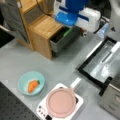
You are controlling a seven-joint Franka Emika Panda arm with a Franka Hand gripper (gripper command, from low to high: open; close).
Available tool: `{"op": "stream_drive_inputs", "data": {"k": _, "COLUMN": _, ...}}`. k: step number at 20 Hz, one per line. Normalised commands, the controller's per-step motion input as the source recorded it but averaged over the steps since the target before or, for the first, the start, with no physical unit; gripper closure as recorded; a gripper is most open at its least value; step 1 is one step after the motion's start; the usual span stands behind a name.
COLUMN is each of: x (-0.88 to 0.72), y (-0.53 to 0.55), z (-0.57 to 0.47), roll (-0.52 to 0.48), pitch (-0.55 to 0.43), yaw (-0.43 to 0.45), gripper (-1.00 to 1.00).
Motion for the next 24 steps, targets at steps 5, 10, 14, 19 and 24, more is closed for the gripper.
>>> {"op": "stream_drive_inputs", "data": {"k": 5, "x": 0.52, "y": -0.30, "z": 0.05, "roll": 0.042, "pitch": 0.076, "yaw": 0.044, "gripper": -1.00}}
{"op": "stream_drive_inputs", "data": {"k": 10, "x": 0.47, "y": -0.16, "z": 0.16, "roll": 0.017, "pitch": 0.164, "yaw": 0.049, "gripper": -1.00}}
{"op": "stream_drive_inputs", "data": {"k": 14, "x": 0.38, "y": -0.10, "z": 0.16, "roll": 0.017, "pitch": 0.180, "yaw": 0.046, "gripper": -1.00}}
{"op": "stream_drive_inputs", "data": {"k": 19, "x": 0.33, "y": -0.09, "z": 0.12, "roll": 0.018, "pitch": 0.205, "yaw": 0.045, "gripper": -1.00}}
{"op": "stream_drive_inputs", "data": {"k": 24, "x": 0.42, "y": -0.13, "z": 0.11, "roll": 0.008, "pitch": 0.207, "yaw": 0.042, "gripper": -1.00}}
